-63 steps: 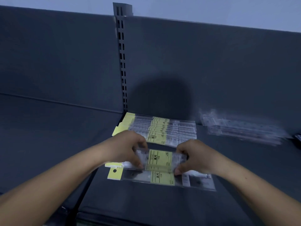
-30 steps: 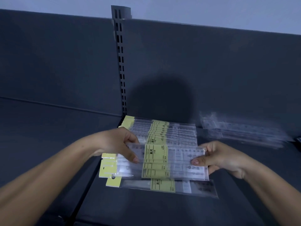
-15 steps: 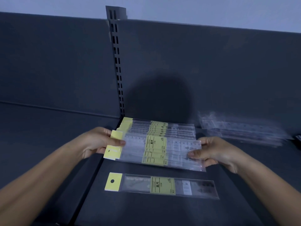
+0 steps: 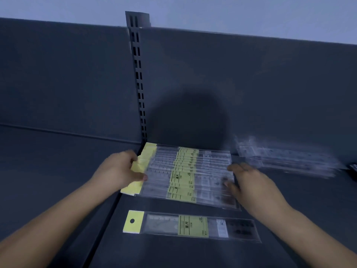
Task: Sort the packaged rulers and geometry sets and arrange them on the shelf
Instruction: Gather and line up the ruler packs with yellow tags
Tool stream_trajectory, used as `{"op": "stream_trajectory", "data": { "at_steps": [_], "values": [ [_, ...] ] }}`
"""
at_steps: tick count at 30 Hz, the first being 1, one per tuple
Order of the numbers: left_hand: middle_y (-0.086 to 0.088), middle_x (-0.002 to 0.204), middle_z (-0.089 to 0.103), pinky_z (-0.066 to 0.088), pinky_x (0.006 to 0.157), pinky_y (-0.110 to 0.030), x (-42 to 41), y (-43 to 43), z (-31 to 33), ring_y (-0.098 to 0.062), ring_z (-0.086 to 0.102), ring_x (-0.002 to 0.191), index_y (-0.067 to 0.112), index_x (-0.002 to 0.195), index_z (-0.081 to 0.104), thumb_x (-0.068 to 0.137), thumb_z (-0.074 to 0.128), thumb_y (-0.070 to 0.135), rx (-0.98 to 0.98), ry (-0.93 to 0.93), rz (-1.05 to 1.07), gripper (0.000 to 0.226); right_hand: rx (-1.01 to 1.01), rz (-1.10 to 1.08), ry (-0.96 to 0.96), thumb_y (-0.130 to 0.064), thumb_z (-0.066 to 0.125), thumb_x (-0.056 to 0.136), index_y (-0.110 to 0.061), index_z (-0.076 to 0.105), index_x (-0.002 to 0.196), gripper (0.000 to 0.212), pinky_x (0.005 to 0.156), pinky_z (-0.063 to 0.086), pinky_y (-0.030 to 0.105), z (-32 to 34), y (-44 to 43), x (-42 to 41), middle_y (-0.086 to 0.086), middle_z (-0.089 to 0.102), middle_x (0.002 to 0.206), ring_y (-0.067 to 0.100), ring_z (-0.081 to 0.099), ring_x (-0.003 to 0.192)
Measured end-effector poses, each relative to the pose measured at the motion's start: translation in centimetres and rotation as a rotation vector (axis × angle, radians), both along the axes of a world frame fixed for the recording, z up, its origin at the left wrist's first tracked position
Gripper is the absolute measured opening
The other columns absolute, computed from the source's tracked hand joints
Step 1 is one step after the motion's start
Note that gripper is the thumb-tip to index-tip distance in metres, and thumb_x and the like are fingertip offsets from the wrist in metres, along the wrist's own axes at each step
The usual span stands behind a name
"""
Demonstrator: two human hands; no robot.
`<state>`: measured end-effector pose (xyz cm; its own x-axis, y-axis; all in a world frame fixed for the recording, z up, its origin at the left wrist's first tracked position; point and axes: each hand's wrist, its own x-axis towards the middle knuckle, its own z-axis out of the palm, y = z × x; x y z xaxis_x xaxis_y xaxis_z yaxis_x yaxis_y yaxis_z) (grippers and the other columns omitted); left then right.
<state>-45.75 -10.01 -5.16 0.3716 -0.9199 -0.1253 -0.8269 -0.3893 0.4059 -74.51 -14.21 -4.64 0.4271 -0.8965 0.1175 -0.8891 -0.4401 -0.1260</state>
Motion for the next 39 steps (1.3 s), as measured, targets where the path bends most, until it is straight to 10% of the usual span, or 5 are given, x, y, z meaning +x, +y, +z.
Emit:
{"op": "stream_trajectory", "data": {
  "at_steps": [2,5,9,34,39],
  "values": [
    [0.002,0.118,0.050,0.043,0.080,-0.030,-1.2,0.4,0.3,-0.017,0.046,0.111,0.019,0.125,0.045,0.083,0.062,0.049,-0.086,-0.338,-0.103,0.055,0.007,0.138,-0.072,-0.046,0.035,0.097,-0.017,0.042,0.138,0.051,0.098,0.035,0.020,-0.6,0.9,0.5,-0.003,0.046,0.138,0.017,0.043,0.126],
    [0.000,0.148,0.033,0.022,0.110,-0.025,-3.2,0.3,-0.2,-0.020,0.027,0.137,0.016,0.141,0.032,0.088,0.025,0.064,-0.221,-0.341,-0.378,0.072,0.196,0.282,0.049,-0.071,0.004,0.078,-0.022,-0.008,0.146,0.085,0.114,-0.009,0.024,-2.0,1.3,1.6,-0.012,-0.013,0.152,0.009,-0.016,0.142],
    [0.013,0.145,-0.026,-0.020,0.111,-0.031,-4.4,0.2,-2.2,-0.010,-0.030,0.137,0.021,0.149,-0.013,0.063,-0.013,0.069,0.067,-0.331,-0.587,0.098,0.224,0.265,0.163,-0.075,-0.007,0.068,-0.030,-0.024,0.137,0.085,0.114,-0.019,0.037,-3.7,-0.7,1.5,-0.013,-0.026,0.151,0.007,-0.031,0.137],
    [0.002,0.154,-0.026,-0.013,0.110,-0.025,-3.7,1.0,-3.7,-0.010,-0.024,0.140,0.020,0.148,-0.016,0.051,0.008,0.094,0.022,-0.010,-0.342,0.124,0.298,0.118,-0.240,-0.065,0.024,0.085,-0.013,0.001,0.150,0.086,0.110,-0.005,0.017,-3.9,-1.4,0.9,-0.006,-0.011,0.157,-0.001,-0.013,0.137],
    [0.008,0.158,-0.007,0.005,0.115,-0.027,-3.6,0.8,-2.6,-0.006,-0.002,0.144,0.018,0.151,0.013,0.091,0.048,0.049,-0.175,0.365,-0.097,0.076,0.354,0.038,-0.366,-0.062,0.022,0.082,-0.010,0.004,0.150,0.088,0.110,-0.004,0.016,-3.6,-1.7,1.1,-0.005,-0.011,0.158,0.001,-0.013,0.141]
  ]
}}
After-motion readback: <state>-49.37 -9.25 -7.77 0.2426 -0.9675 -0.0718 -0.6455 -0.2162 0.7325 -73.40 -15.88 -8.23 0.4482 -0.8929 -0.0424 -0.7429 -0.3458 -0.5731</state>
